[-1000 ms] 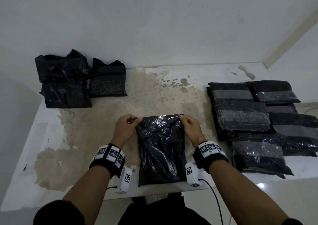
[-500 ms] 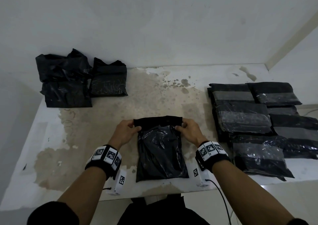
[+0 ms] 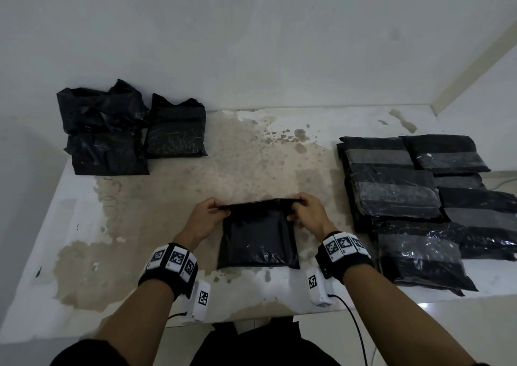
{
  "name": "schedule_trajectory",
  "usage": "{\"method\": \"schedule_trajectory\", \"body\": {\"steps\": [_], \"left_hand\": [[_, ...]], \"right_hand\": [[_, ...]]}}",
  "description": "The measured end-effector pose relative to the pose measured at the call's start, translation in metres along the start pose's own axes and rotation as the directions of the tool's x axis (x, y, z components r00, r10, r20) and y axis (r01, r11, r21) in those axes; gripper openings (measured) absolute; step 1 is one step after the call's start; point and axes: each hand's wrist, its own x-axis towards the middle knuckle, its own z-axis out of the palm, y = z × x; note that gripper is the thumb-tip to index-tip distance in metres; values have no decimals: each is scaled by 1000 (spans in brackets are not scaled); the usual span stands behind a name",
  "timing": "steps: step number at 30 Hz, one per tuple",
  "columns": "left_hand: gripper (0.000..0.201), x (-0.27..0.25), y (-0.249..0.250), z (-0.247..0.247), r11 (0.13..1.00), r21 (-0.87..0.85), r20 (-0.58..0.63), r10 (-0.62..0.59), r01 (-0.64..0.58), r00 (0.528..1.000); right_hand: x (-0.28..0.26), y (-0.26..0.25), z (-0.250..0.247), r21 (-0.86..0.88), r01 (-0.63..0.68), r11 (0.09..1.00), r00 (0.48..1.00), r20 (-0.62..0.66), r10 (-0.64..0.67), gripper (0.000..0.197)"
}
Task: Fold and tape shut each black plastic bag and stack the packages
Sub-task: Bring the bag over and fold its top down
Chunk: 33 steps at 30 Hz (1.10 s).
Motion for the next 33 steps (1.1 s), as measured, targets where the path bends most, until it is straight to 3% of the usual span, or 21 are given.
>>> {"method": "schedule_trajectory", "body": {"steps": [5,7,10,12,15,17,20,24,27,29,30,31,33], "left_hand": [[29,-5,-3,-3,991,130,-39,12,-7,999],[34,-3,-5,-5,990,130,-105,-45,59,993],[39,-3,0,-1,980,-25,-146,-199,197,969],[49,-2,6,3,971,-39,-80,-240,237,968],[32,2,3,11,966,-15,-93,-258,258,962],[32,1,-2,12,970,8,-112,-240,242,964],[26,-5,-10,9,988,40,-78,-149,152,986],[28,-15,-27,6,966,258,-40,-10,20,999],[34,-27,-32,13,917,393,-157,145,-73,977],[34,-36,-30,23,820,550,-224,327,-158,918],[34,-42,-27,30,757,620,-202,408,-206,890],[35,-47,-25,38,700,665,-148,467,-261,872],[43,-53,-27,54,599,709,-1,528,-372,849]], "right_hand": [[-9,3,-6,62,-3,998,1000,19,1,34],[-14,3,-8,119,3,993,999,43,-9,37],[-20,4,-14,131,18,991,996,82,-28,42],[-23,5,-17,147,1,989,994,105,-16,37],[-24,9,-15,138,-6,990,993,115,-10,19],[-22,15,-12,109,31,994,991,126,-45,8],[-22,25,-10,-22,101,995,987,129,-97,22],[-30,36,-5,-171,205,964,971,161,-178,35],[-33,40,-3,-306,235,922,970,136,-202,32],[-39,41,-3,-419,199,886,980,56,-194,25],[-42,40,-3,-459,205,865,973,-1,-231,23],[-46,38,-2,-496,249,832,948,-50,-314,21],[-52,34,8,-587,398,705,844,-67,-533,16]]}}
